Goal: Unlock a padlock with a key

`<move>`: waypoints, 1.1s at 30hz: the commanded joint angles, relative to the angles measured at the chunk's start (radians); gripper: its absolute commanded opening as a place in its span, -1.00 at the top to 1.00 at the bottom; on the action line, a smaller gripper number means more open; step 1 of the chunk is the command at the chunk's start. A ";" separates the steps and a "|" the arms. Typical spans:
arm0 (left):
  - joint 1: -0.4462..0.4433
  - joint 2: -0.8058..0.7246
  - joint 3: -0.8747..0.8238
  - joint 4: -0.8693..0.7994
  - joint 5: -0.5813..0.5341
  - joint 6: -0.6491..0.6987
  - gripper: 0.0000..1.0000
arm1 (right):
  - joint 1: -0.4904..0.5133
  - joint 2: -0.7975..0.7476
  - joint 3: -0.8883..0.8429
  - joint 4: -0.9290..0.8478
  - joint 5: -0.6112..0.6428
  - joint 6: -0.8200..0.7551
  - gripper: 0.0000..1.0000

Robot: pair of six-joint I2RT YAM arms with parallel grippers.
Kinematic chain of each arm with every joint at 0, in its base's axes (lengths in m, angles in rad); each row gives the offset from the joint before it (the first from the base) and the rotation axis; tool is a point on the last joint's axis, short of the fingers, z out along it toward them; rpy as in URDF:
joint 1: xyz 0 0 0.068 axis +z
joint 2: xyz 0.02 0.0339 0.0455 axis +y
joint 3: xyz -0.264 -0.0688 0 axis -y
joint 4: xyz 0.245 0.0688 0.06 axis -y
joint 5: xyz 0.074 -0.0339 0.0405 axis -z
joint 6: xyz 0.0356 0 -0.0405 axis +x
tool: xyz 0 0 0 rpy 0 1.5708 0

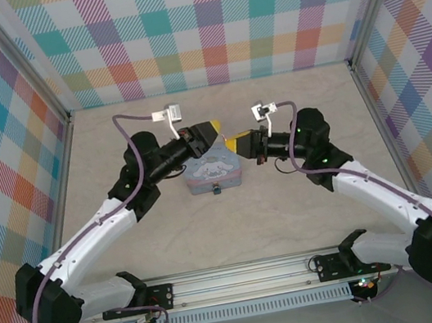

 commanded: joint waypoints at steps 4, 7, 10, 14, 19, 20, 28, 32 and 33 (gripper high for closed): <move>0.023 -0.046 0.045 0.002 0.211 0.092 -0.03 | -0.013 -0.044 0.068 -0.210 -0.113 -0.207 0.88; 0.024 -0.033 0.040 0.034 0.265 0.083 -0.04 | -0.013 -0.027 0.084 -0.184 -0.132 -0.183 0.88; 0.017 -0.016 0.045 0.039 0.301 0.088 -0.04 | -0.013 -0.012 0.090 -0.131 -0.145 -0.146 0.88; 0.010 -0.007 0.036 0.039 0.310 0.100 -0.02 | -0.014 -0.002 0.100 -0.082 -0.144 -0.107 0.88; 0.003 0.003 0.031 0.038 0.316 0.101 0.05 | -0.012 0.002 0.108 -0.065 -0.135 -0.092 0.87; 0.000 0.004 0.032 0.039 0.318 0.099 0.07 | -0.013 0.003 0.110 -0.065 -0.132 -0.091 0.87; -0.015 0.018 0.033 0.034 0.326 0.106 0.43 | -0.012 0.019 0.123 -0.070 -0.112 -0.069 0.86; -0.018 0.018 0.034 0.032 0.317 0.106 0.91 | -0.013 0.012 0.118 -0.083 -0.092 -0.072 0.85; -0.018 0.017 0.036 0.030 0.313 0.106 1.00 | -0.013 0.010 0.116 -0.088 -0.088 -0.074 0.85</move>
